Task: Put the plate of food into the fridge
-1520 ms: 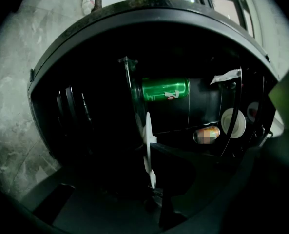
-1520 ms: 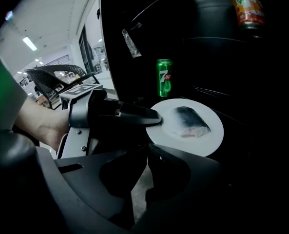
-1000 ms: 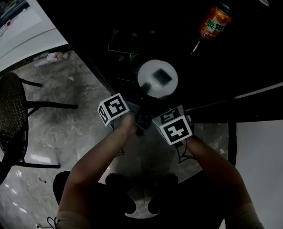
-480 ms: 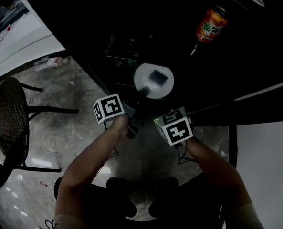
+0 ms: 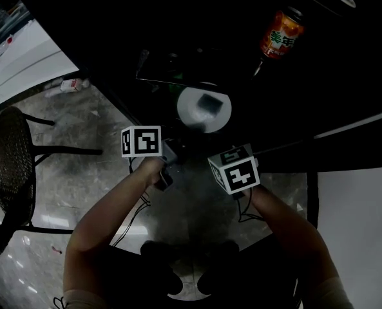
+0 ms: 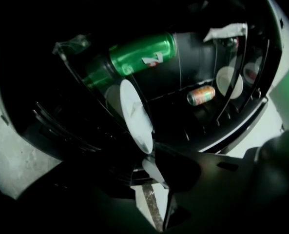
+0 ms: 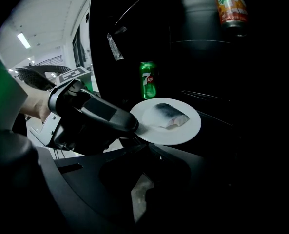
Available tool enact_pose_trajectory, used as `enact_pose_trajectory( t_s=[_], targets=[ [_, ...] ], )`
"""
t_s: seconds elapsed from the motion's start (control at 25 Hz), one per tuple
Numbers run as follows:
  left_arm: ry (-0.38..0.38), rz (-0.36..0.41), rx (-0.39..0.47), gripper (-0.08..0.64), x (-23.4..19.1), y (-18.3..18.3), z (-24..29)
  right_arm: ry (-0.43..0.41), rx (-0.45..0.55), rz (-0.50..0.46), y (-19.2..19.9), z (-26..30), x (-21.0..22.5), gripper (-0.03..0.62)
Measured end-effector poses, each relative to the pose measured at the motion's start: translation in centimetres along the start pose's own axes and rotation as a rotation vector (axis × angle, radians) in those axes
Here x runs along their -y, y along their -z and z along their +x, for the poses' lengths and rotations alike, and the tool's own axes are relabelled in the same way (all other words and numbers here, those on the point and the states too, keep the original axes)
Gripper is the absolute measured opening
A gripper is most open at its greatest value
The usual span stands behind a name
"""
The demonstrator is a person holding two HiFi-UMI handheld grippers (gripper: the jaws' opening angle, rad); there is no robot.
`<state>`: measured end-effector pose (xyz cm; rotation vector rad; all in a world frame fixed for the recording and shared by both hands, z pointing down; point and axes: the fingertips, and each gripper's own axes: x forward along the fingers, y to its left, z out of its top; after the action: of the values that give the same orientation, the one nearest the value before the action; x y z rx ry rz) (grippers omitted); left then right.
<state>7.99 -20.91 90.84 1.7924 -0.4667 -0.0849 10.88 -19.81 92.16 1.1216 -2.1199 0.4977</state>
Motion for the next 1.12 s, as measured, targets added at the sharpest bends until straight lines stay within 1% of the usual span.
enact_pose_trajectory(
  t_s=[0.08,0.2,0.32,0.4,0.52,0.68,0.8,1.0,1.12],
  targets=[
    [0.000,0.025,-0.033,0.106,0.4,0.3,-0.1,0.004,0.002,0.006,-0.1,-0.1,0.4,0.025],
    [0.001,0.052,-0.050,0.109,0.7,0.4,-0.6,0.002,0.007,0.024,-0.2,-0.2,0.8,0.025],
    [-0.028,0.108,-0.104,0.109,0.5,1.0,-0.9,0.005,0.008,0.010,-0.1,-0.4,0.9,0.026],
    [-0.053,0.152,-0.132,0.104,0.4,1.0,-0.9,0.005,0.007,0.020,-0.1,-0.5,1.0,0.025],
    [-0.071,0.184,-0.134,0.044,0.4,0.6,-0.8,0.006,0.011,0.011,-0.3,-0.6,0.9,0.026],
    [-0.087,0.181,-0.119,0.024,-0.1,0.3,-0.5,0.013,0.016,-0.004,-0.4,-1.1,0.6,0.026],
    [-0.099,0.156,-0.091,0.021,-0.4,-0.1,0.0,0.008,0.012,-0.004,-0.1,-1.5,0.3,0.026],
    [-0.086,0.116,-0.083,0.020,-0.4,-0.7,0.8,-0.023,0.014,-0.046,0.3,-1.7,-0.6,0.026],
    [-0.077,0.090,-0.060,0.020,-0.4,-1.0,1.5,-0.037,0.003,-0.059,0.5,-1.8,-1.0,0.026]
  ],
)
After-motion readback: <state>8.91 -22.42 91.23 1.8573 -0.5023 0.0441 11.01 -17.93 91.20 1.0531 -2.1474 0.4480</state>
